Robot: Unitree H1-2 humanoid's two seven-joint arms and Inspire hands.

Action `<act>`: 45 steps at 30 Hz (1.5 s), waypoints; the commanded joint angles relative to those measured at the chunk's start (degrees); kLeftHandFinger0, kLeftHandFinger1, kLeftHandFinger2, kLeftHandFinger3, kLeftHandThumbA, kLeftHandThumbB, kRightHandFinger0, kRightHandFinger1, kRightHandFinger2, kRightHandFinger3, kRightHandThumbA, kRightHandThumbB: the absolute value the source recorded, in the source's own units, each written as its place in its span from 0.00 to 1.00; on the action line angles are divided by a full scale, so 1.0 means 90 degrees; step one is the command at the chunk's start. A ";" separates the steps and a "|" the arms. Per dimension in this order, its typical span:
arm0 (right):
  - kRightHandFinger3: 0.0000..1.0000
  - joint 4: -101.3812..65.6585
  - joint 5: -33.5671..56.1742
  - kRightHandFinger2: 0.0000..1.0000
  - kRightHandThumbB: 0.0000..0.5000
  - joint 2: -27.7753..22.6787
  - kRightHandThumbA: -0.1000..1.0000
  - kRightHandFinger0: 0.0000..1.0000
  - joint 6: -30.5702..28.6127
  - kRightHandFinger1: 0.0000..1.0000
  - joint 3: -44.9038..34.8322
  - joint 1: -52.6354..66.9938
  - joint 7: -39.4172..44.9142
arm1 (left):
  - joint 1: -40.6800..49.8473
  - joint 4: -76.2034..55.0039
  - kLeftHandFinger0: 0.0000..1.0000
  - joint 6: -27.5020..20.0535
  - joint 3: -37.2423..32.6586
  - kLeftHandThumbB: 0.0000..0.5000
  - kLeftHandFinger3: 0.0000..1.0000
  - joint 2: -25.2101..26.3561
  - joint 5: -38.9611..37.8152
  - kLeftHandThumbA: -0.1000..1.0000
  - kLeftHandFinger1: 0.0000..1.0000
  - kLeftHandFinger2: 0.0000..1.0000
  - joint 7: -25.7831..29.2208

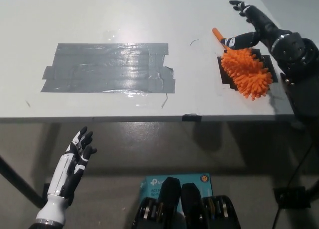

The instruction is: A person hands an oraange duster to the robot and the robot grabs it with its right hand and places it on the black marked spot infron tof it on the desk

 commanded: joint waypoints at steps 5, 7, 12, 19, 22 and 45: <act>1.00 -0.4232 -0.0338 1.00 0.72 -0.1214 0.94 1.00 0.0661 1.00 -0.0606 0.0713 0.0109 | -0.0530 -0.0046 0.92 0.0049 -0.0012 0.34 1.00 0.0018 -0.0145 0.90 1.00 1.00 -0.0107; 1.00 -0.5631 -0.0186 1.00 0.71 -0.1292 0.92 1.00 0.0855 1.00 -0.0949 0.1341 0.0164 | -0.0481 -0.0010 0.96 0.0014 -0.0084 0.36 1.00 -0.0052 -0.0139 0.91 1.00 1.00 -0.0134; 1.00 -0.8224 0.0123 1.00 0.70 -0.1118 0.85 1.00 0.0954 1.00 -0.1202 0.2666 0.0256 | -0.0421 0.0119 1.00 -0.0083 -0.0090 0.34 1.00 -0.0105 -0.0211 0.89 1.00 1.00 -0.0138; 1.00 -1.0095 0.0719 1.00 0.69 -0.0543 0.74 1.00 0.0081 1.00 -0.0984 0.5219 -0.0040 | -0.0521 0.0266 1.00 -0.0075 -0.0141 0.38 1.00 -0.0087 0.0004 0.95 1.00 1.00 -0.0077; 1.00 -1.0097 0.0643 1.00 0.67 -0.0523 0.72 1.00 -0.0831 1.00 -0.0753 0.6152 -0.0083 | -0.0393 0.0308 1.00 -0.0142 -0.0201 0.40 1.00 -0.0086 0.0074 0.96 1.00 1.00 -0.0100; 1.00 -0.5972 0.1293 1.00 0.30 0.0720 0.80 1.00 -0.1268 1.00 -0.0594 0.6081 -0.0468 | -0.0165 0.0116 1.00 0.0033 -0.0193 0.41 1.00 -0.0204 -0.0040 0.89 1.00 1.00 -0.0115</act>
